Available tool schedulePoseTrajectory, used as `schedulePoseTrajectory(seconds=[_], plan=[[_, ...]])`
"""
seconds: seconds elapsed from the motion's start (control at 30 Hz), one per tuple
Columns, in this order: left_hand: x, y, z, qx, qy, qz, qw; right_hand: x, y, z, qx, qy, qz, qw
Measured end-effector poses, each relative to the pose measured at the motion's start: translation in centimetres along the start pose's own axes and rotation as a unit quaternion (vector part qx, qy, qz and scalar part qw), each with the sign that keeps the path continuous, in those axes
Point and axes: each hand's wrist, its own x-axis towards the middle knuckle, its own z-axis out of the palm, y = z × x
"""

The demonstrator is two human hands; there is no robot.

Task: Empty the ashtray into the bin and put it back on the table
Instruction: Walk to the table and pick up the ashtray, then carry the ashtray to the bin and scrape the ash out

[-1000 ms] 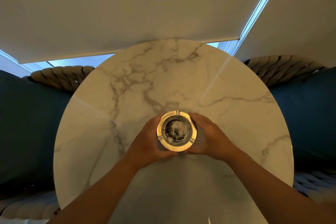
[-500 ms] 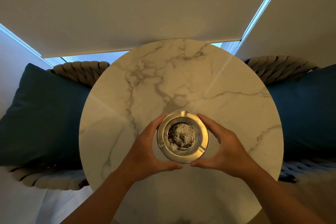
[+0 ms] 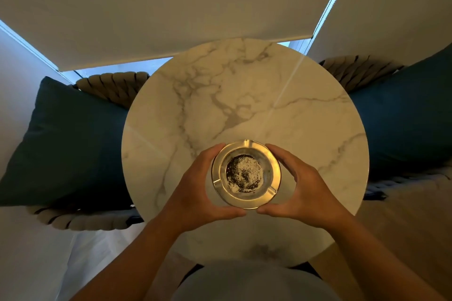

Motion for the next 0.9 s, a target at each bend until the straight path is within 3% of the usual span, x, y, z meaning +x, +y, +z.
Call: schedulePoseTrajectory(seconds=[0.43, 0.9], plan=[[-6.8, 3.1, 4.1, 0.034, 0.023, 0.003, 0.999, -7.2, 0.4, 0.0, -0.027, -0.040, -0.043, 0.998], [-19.3, 9.2, 16.0, 0.057, 0.171, -0.128, 0.975, -16.2, 3.3, -1.8, -0.075, -0.198, -0.147, 0.966]])
